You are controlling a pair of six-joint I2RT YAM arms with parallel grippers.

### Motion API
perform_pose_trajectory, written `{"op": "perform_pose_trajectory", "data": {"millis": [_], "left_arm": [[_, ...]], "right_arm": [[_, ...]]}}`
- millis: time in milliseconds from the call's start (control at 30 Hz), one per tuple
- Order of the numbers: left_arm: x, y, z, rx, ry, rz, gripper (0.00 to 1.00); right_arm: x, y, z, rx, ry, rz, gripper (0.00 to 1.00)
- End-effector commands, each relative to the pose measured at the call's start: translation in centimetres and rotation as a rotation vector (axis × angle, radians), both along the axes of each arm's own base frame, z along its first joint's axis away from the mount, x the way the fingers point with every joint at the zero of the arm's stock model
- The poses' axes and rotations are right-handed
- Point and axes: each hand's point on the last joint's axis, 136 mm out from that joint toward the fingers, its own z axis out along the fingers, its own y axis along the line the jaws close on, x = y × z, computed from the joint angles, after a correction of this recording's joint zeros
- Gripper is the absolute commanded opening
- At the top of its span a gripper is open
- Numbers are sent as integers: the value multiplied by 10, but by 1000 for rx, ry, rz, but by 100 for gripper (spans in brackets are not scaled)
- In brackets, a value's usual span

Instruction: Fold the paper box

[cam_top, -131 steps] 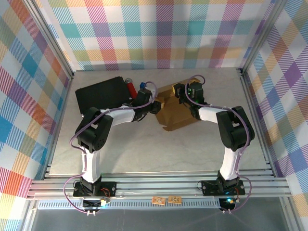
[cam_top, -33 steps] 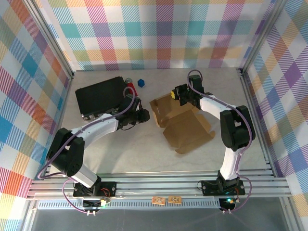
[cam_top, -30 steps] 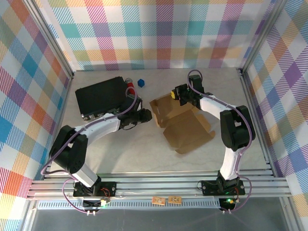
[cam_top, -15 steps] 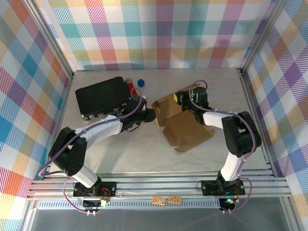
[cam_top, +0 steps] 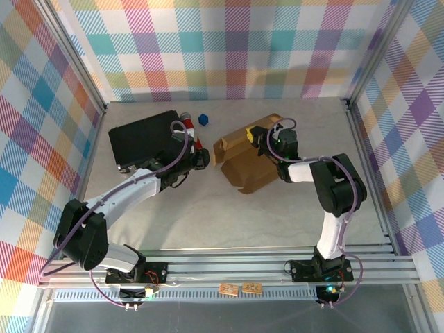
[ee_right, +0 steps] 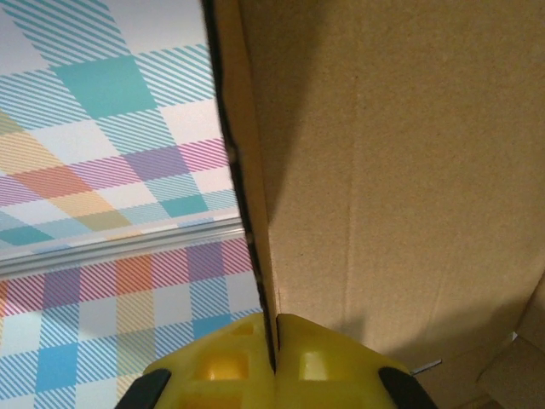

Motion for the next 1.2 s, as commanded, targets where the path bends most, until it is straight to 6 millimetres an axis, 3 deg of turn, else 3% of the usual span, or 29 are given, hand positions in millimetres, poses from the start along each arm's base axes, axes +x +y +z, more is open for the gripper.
{"op": "perform_pose_trajectory", "data": {"millis": [0, 367, 733, 1167], "left_arm": [[6, 3, -14, 41, 22, -29, 38], [29, -4, -40, 78, 30, -82, 34], [58, -28, -49, 95, -48, -223, 33], [61, -51, -58, 78, -69, -325, 32]], "right_arm": [[-1, 13, 4, 26, -21, 55, 0], [12, 25, -9, -28, 51, 96, 0], [18, 32, -21, -43, 76, 118, 0], [20, 32, -18, -27, 76, 112, 0]]}}
